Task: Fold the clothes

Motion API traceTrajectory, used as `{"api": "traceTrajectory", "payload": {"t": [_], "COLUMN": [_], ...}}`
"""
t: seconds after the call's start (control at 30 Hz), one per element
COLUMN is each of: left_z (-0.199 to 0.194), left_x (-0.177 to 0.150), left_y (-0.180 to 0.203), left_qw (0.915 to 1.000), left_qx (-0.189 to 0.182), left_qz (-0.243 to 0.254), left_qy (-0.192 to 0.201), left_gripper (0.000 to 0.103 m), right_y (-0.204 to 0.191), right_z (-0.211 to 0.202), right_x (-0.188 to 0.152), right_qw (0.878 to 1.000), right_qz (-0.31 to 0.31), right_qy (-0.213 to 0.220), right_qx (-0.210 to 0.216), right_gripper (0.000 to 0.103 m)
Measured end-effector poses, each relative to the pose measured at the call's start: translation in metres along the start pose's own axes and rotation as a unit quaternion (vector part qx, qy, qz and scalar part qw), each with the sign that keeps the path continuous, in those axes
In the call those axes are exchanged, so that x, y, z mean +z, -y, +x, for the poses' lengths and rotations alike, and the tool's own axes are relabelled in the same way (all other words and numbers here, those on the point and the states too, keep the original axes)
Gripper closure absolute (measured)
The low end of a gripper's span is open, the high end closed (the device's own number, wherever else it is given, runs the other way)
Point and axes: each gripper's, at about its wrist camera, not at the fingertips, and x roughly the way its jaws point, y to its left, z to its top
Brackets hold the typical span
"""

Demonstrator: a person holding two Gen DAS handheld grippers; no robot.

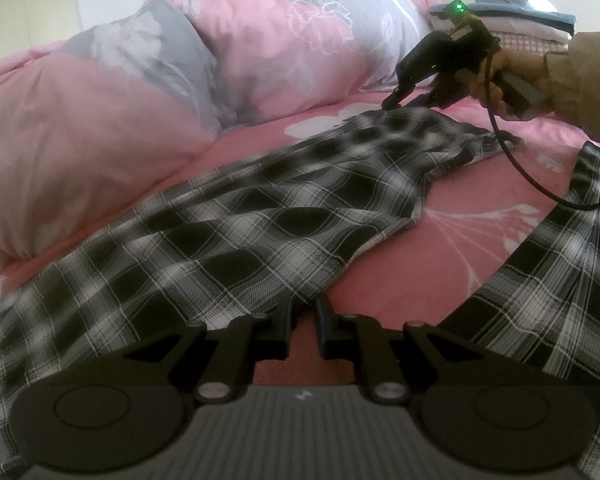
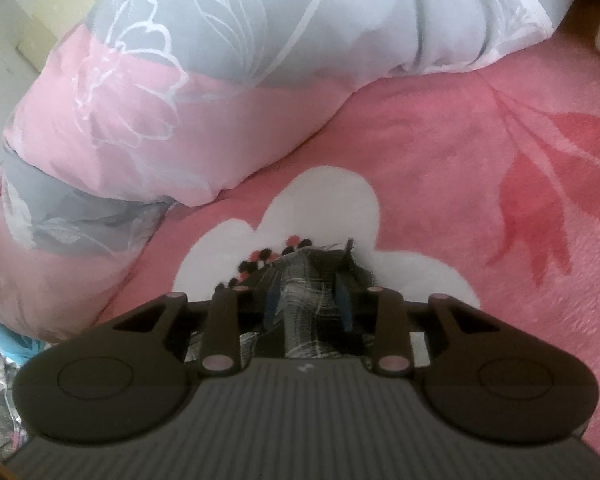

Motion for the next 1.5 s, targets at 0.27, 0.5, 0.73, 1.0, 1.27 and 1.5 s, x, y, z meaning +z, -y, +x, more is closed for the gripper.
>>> {"api": "traceTrajectory", "payload": {"t": [0.27, 0.5, 0.73, 1.0, 1.27, 1.5], "left_z": [0.0, -0.001, -0.003, -0.002, -0.002, -0.004], "left_x": [-0.001, -0.002, -0.003, -0.003, -0.004, -0.003], "left_y": [-0.001, 0.001, 0.0, -0.002, -0.003, -0.006], "left_qw": [1.0, 1.0, 1.0, 1.0, 1.0, 0.9999], "left_qx": [-0.002, 0.0, -0.003, -0.005, -0.005, -0.01], "left_qz": [-0.004, -0.003, -0.006, -0.007, -0.007, -0.012], "left_qy": [0.001, 0.001, 0.001, 0.001, 0.002, 0.002], "left_gripper": [0.089, 0.089, 0.089, 0.089, 0.089, 0.088], "right_y": [-0.017, -0.022, -0.011, 0.01, 0.031, 0.035], "right_z": [-0.007, 0.013, 0.045, 0.001, -0.11, -0.128], "right_x": [0.015, 0.033, 0.044, 0.044, -0.008, -0.081], "right_qw": [0.997, 0.995, 0.994, 0.994, 0.998, 0.978], "right_qz": [-0.052, -0.065, -0.062, -0.032, 0.049, 0.193], "right_qy": [0.058, 0.073, 0.072, 0.094, 0.029, -0.049], "right_qx": [0.007, -0.013, -0.054, -0.052, 0.001, 0.057], "right_gripper": [0.102, 0.102, 0.103, 0.098, 0.082, 0.062]}}
